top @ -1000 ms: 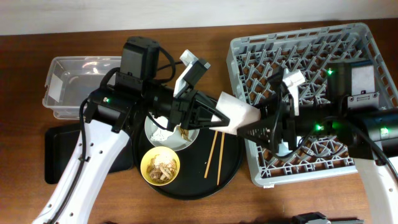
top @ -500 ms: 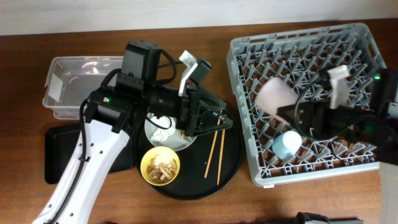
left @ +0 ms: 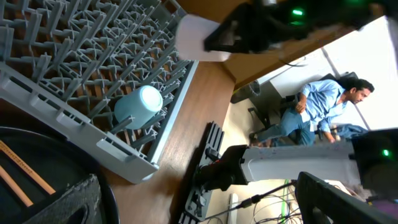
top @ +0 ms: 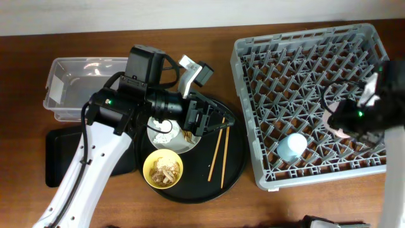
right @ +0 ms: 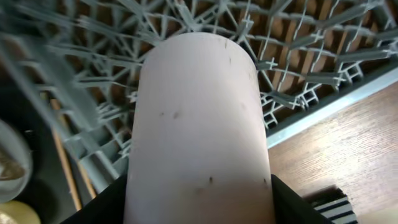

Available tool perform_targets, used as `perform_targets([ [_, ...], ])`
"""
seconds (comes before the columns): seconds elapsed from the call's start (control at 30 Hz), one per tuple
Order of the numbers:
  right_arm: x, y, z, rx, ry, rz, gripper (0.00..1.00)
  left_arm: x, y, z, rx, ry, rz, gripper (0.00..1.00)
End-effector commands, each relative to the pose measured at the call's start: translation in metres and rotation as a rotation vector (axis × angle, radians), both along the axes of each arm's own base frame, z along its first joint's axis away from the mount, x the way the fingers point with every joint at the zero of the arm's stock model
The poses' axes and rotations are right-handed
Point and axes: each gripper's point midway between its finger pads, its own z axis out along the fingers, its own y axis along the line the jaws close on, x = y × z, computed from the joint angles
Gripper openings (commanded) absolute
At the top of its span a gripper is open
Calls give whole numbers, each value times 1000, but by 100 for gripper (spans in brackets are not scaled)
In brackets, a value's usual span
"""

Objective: Sort waste into correct bins and load items into the dishwasher rack
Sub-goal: 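Place the pink cup in the dish rack beside the blue cup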

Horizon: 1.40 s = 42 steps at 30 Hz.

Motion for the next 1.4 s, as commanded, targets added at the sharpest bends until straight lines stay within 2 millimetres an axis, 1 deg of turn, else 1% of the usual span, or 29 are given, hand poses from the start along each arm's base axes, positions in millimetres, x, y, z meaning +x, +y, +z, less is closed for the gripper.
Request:
perform_targets([
  [0.0,10,-11,-25,-6,106,-23,53,-1,1,5,2,-25,3,99],
  [0.1,15,-13,-40,10,163,-22,53,-1,2,4,3,-21,3,99],
  [0.17,15,-13,-44,16,183,-22,53,-1,2,4,3,-21,3,99],
  [0.23,8,-14,-45,4,209,-25,53,-1,2,4,3,-21,3,99],
  [0.3,0,-21,-44,-39,246,-34,53,-1,2,4,3,-21,3,99],
  [0.4,-6,-24,-44,-55,271,-43,53,-1,2,4,3,-21,3,99],
  [0.63,1,-25,-45,-55,245,-44,54,-1,2,4,3,-21,3,99],
  [0.7,3,-24,-48,-50,253,-42,53,-1,2,4,3,-21,3,99],
  [0.97,8,-22,-82,1,352,-32,53,-2,2,4,4,-18,3,99],
  [1.07,11,-22,-92,12,380,-31,54,-2,2,4,4,-18,3,99],
  [1.1,13,-23,-94,12,379,-31,58,-2,2,4,4,-18,3,99],
  [1.17,15,-24,-96,12,379,-31,72,-2,2,4,4,-17,3,99],
  [1.23,16,-24,-96,11,373,-33,80,-2,2,4,4,-17,3,99],
  [1.37,22,-22,-87,22,337,-31,82,-2,2,4,5,-16,3,99],
])
